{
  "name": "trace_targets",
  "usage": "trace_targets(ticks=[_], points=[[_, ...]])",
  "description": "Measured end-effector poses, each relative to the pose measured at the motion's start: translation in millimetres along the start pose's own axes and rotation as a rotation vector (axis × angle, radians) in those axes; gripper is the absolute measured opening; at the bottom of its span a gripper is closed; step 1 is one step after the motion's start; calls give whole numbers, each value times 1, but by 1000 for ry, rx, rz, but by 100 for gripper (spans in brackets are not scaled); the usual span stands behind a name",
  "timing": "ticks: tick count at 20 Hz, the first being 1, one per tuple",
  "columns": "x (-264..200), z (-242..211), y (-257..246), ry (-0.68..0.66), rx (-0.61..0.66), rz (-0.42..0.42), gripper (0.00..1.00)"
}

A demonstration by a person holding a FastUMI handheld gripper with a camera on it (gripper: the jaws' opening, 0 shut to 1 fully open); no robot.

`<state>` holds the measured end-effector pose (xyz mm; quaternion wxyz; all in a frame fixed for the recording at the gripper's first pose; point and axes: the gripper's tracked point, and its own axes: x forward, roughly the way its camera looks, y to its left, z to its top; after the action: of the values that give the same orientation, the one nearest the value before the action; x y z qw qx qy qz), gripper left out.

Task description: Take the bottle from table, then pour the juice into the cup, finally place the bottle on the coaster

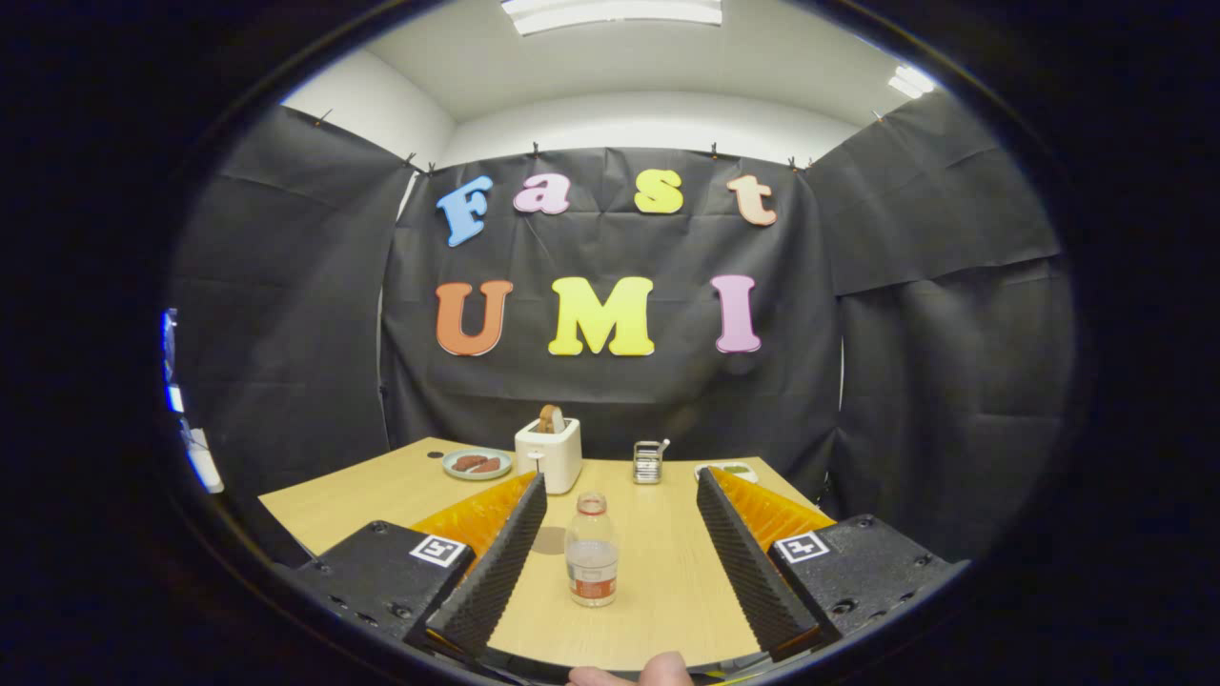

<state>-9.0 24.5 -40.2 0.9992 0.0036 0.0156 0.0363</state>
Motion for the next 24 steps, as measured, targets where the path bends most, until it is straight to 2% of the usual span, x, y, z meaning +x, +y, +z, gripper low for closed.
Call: trace_targets(ticks=[8,15,24], points=[[14,-48,6,58,6,24,100],[56,-114,21,101,-2,42,100],[107,-162,26,152,32,36,100]])
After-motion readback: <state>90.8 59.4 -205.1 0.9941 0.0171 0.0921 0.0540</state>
